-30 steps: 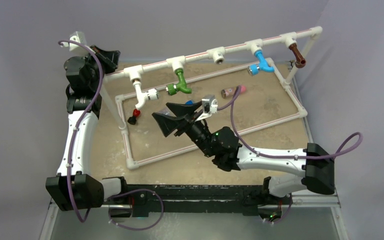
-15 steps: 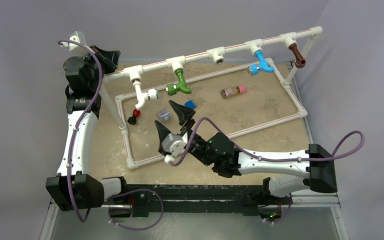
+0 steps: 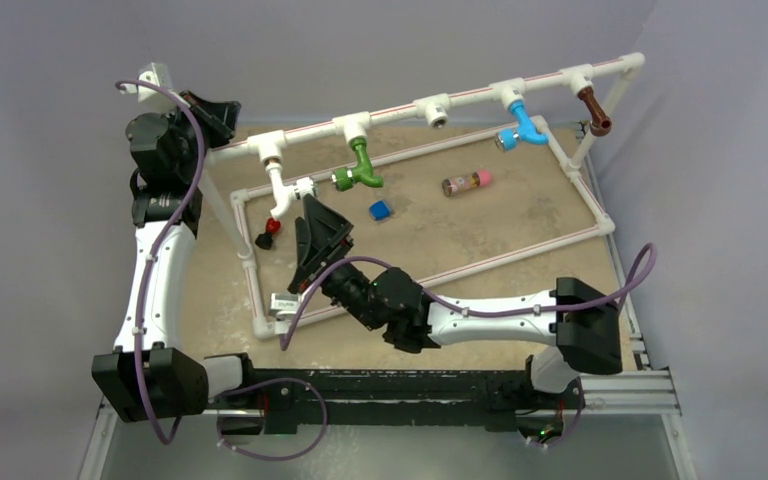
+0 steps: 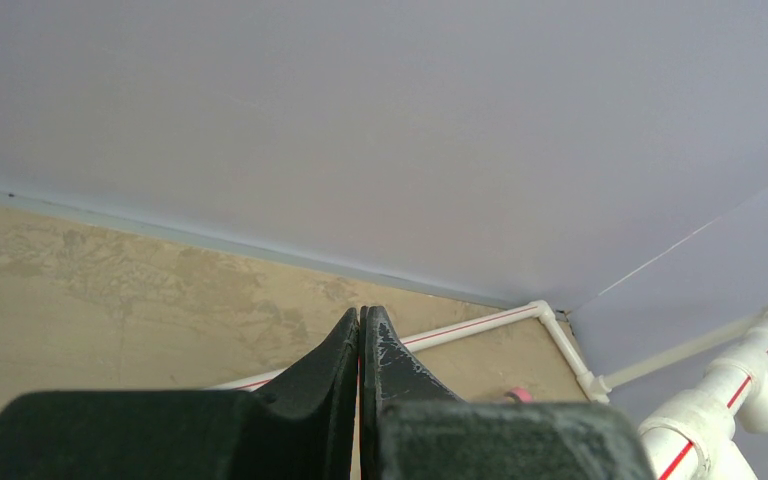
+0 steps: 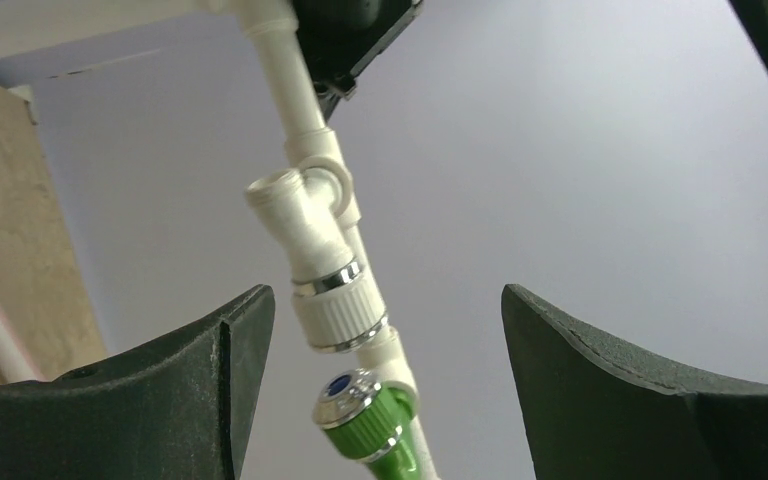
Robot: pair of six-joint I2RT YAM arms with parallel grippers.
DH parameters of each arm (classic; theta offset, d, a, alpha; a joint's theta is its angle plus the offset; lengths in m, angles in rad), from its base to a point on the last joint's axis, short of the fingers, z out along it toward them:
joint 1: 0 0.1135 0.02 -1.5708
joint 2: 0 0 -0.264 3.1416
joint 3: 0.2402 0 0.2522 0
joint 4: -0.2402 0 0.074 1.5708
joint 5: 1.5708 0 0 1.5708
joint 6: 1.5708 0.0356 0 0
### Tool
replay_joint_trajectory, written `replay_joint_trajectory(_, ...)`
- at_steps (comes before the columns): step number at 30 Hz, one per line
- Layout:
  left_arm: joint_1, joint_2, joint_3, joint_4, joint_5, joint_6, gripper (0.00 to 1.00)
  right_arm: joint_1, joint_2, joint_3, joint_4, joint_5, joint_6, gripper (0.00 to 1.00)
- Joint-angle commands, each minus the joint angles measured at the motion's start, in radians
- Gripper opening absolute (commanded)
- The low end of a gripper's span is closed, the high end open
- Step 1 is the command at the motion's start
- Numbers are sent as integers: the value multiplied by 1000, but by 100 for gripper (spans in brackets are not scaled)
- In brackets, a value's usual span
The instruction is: Install the water faucets
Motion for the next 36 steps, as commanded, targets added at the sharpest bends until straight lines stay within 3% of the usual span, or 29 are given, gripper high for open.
replay_joint_trajectory(1,7,68,-111,-407,104,12,0,0,29,96,78,-30,-121,85)
replay_joint_trajectory(11,10,69,-111,-406,117,10,0,-21,87,221,-125,-31,-36,84)
replay_joint_trajectory(20,14,71,-112,-403,131,6,0,-35,108,259,-180,-29,29,80)
replay_joint_trajectory(26,14,67,-112,-403,128,6,0,-56,130,290,-198,-26,59,71)
replay_joint_trajectory(36,14,68,-113,-403,129,6,0,-75,158,294,-186,-25,138,45)
